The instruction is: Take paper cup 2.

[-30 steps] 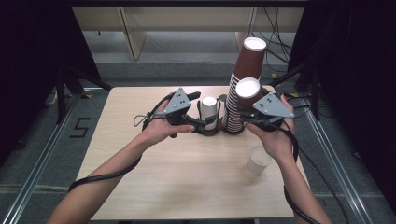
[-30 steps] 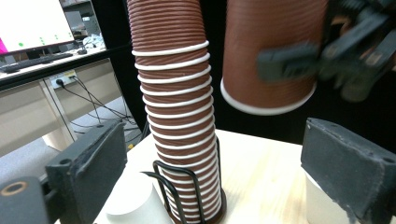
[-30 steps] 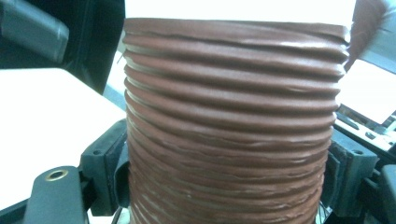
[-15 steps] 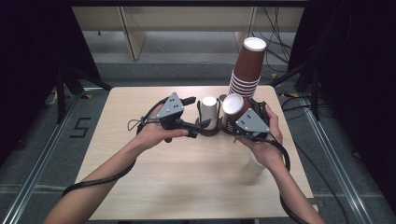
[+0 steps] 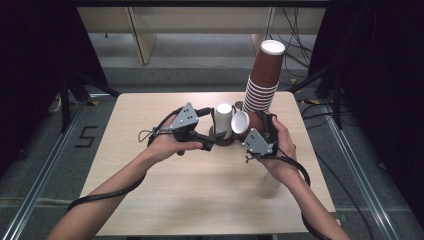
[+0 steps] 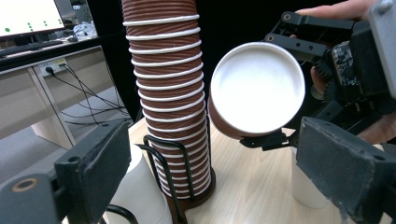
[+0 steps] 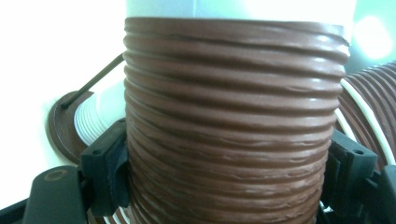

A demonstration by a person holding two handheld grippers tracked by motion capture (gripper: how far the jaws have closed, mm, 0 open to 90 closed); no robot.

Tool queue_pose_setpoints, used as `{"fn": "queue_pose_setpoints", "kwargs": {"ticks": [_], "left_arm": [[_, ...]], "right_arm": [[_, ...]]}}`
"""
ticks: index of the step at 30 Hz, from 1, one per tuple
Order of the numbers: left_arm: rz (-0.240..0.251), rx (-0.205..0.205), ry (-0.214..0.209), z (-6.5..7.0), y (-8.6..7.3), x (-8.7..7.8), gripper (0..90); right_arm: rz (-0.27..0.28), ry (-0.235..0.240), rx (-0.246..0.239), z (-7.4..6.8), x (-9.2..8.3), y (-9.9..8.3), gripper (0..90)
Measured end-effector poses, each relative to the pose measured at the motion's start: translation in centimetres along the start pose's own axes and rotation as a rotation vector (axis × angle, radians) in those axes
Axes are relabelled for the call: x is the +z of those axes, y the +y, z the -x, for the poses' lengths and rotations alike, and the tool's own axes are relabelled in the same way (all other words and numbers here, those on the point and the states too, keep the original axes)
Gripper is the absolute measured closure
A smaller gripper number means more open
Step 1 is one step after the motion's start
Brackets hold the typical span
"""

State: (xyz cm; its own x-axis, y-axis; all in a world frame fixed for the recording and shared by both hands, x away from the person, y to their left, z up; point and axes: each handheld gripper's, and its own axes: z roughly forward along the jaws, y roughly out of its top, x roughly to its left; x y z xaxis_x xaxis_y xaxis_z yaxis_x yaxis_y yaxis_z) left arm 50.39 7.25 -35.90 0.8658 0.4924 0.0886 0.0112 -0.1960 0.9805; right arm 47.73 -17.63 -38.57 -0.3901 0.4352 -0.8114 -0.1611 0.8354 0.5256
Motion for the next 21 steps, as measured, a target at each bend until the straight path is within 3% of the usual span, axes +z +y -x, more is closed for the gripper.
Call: {"fn": "queue_pose_setpoints", "kwargs": {"ticks": [2,3,5,7,8,13,16,21], "left_arm": [[-0.002,0.003,-0.001,-0.01,-0.10,0.04,9.9],[-0.002,0.000,-0.002,0.02,-0.18,0.07,9.9],[-0.008,0.006,-0.004,0.03,-0.31,0.11,10.0],[-0.011,0.004,-0.004,-0.02,-0.46,0.19,10.2],[-0.011,0.002,-0.005,-0.04,-0.51,0.23,10.2],[-0.011,0.005,-0.008,-0.08,-0.65,0.38,11.2],[-0.013,0.017,-0.021,0.02,-0.68,0.48,11.5],[-0.019,0.049,-0.039,0.20,-0.82,0.77,10.6]], "right_arm": [[0.008,-0.005,-0.057,0.03,0.24,0.06,20.0],[0.002,-0.005,-0.049,-0.12,0.25,0.09,20.0],[0.009,-0.017,-0.093,-0.03,0.29,0.23,20.0],[0.005,-0.021,-0.100,-0.25,0.30,0.27,20.0],[0.009,-0.023,-0.129,-0.24,0.36,0.33,20.0],[0.013,-0.034,-0.179,-0.52,0.32,0.43,20.0],[0.028,-0.021,-0.231,-0.43,0.41,0.54,20.0],[0.025,-0.019,-0.241,-0.80,0.41,0.69,19.9]]}}
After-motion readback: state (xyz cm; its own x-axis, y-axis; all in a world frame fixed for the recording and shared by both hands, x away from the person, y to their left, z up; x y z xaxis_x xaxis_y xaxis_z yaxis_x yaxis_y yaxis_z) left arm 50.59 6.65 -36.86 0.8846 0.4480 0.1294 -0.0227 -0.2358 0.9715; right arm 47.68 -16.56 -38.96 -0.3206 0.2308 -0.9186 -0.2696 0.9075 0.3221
